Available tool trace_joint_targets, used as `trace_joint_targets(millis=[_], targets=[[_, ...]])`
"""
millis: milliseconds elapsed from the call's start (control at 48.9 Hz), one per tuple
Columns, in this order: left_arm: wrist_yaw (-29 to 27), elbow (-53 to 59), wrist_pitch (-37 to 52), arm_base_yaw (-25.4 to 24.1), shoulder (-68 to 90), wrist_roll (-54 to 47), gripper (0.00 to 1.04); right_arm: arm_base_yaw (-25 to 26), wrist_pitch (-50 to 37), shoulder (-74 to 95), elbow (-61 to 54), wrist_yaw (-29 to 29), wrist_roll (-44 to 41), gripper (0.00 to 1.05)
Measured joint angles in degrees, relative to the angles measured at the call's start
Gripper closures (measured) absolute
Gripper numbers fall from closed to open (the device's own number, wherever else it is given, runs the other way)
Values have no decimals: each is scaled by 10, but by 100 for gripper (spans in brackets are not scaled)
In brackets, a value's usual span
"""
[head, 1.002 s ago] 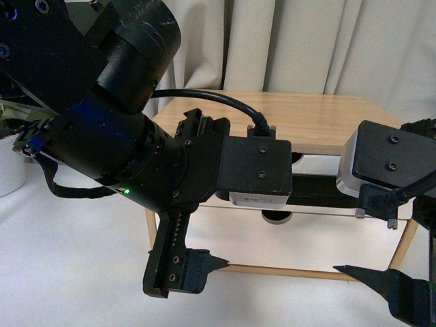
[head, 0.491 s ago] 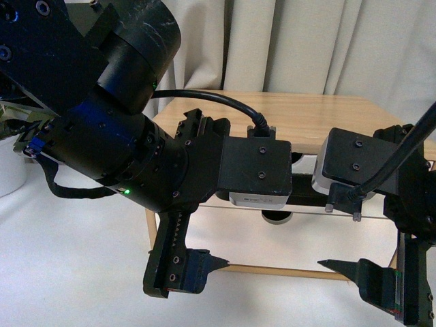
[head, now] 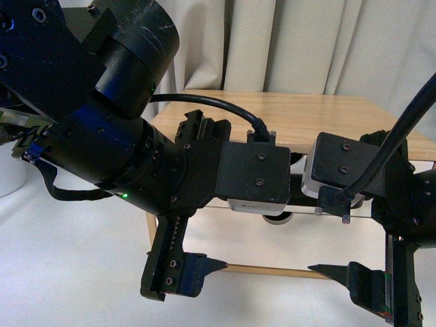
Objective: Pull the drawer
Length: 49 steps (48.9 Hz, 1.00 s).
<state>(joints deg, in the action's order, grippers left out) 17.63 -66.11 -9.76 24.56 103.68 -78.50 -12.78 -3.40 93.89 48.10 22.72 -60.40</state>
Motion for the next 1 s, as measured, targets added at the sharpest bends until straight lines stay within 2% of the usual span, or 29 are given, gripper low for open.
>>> trace_joint_targets(millis=[654,1002], targets=[[8,50,-12,2,-40,-62,6,-9,41,-32,-26,25,-31,9],[51,142,-38,-9,-129,-123,6,-33,67,-99,-90,40,-61,9]])
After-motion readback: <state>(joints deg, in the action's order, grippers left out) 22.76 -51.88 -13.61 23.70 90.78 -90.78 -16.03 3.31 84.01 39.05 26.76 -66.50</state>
